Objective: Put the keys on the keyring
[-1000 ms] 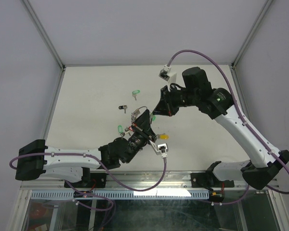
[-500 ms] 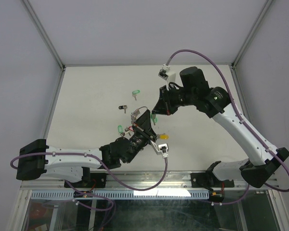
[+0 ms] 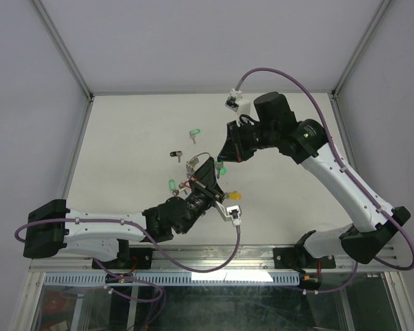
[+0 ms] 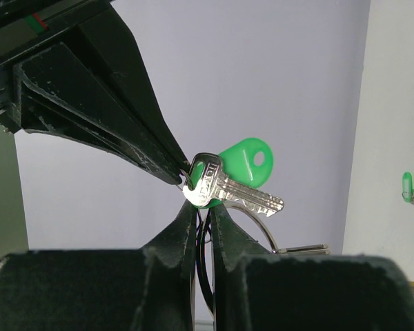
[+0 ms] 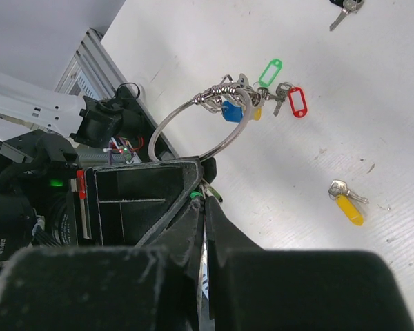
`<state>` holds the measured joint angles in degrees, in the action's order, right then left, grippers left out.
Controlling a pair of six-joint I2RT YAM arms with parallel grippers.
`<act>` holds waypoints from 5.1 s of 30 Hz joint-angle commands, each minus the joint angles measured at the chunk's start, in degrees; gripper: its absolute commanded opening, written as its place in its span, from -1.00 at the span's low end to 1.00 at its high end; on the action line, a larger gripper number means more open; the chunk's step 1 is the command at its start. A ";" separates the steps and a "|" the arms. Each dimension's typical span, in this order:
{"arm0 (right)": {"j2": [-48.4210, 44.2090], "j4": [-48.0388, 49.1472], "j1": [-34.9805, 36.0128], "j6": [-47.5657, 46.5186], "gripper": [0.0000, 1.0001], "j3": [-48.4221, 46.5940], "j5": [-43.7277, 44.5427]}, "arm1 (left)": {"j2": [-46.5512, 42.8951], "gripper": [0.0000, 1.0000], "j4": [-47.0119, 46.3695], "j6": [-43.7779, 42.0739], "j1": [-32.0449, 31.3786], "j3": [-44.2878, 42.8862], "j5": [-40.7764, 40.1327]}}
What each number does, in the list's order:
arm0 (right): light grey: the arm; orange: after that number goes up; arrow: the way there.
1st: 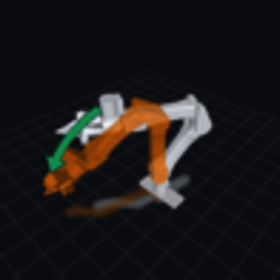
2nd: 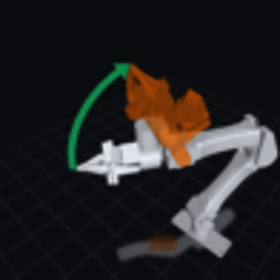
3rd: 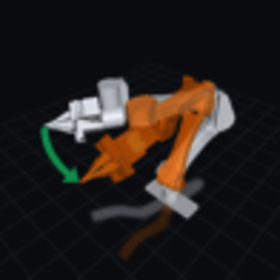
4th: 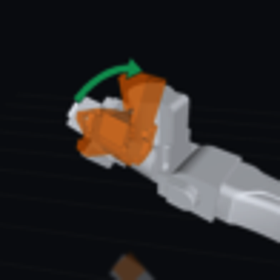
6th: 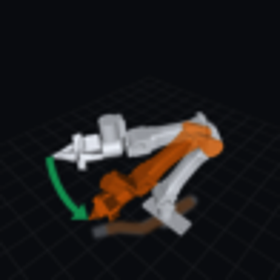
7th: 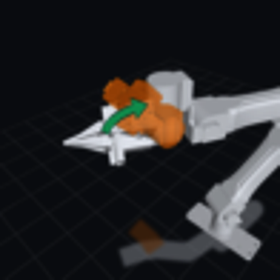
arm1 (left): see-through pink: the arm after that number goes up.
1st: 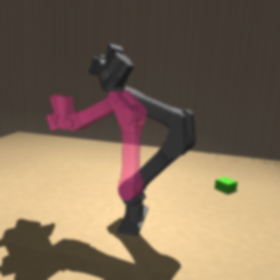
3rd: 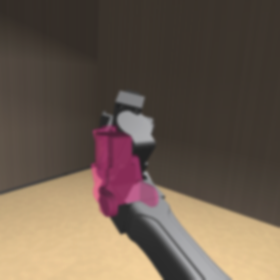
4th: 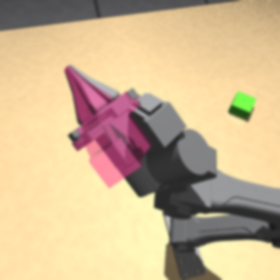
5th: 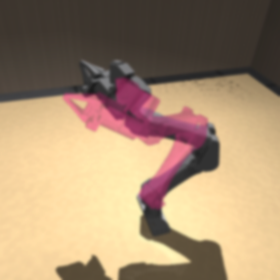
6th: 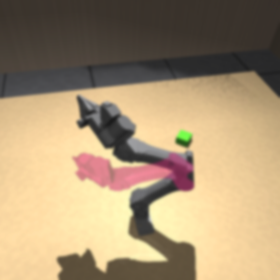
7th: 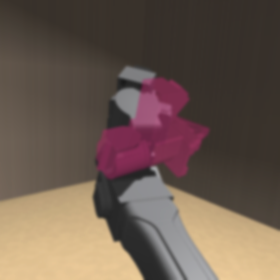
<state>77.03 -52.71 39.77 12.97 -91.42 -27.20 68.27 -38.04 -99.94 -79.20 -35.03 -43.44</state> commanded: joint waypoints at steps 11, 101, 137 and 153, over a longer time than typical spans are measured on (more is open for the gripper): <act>5.05 -6.63 1.28 0.55 -1.00 -6.41 1.89 | 0.52 -1.00 0.11 -2.60 -0.69 -2.92 -0.14; -3.35 2.60 -2.08 5.31 -1.00 4.93 2.26 | 2.03 -1.00 -7.79 -3.15 0.10 -1.49 -0.09; -25.32 28.41 -3.21 0.14 -0.11 15.22 6.83 | -9.33 -1.00 2.74 57.14 -6.60 -10.50 0.92; -14.39 18.24 -1.42 11.80 -0.18 3.00 1.03 | -11.01 -1.00 -0.64 58.82 -5.59 -9.20 0.12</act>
<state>62.50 -34.30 37.06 21.82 -86.15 -23.46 57.74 -35.99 -42.54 -85.43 -43.31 -43.46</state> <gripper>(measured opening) 0.422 0.036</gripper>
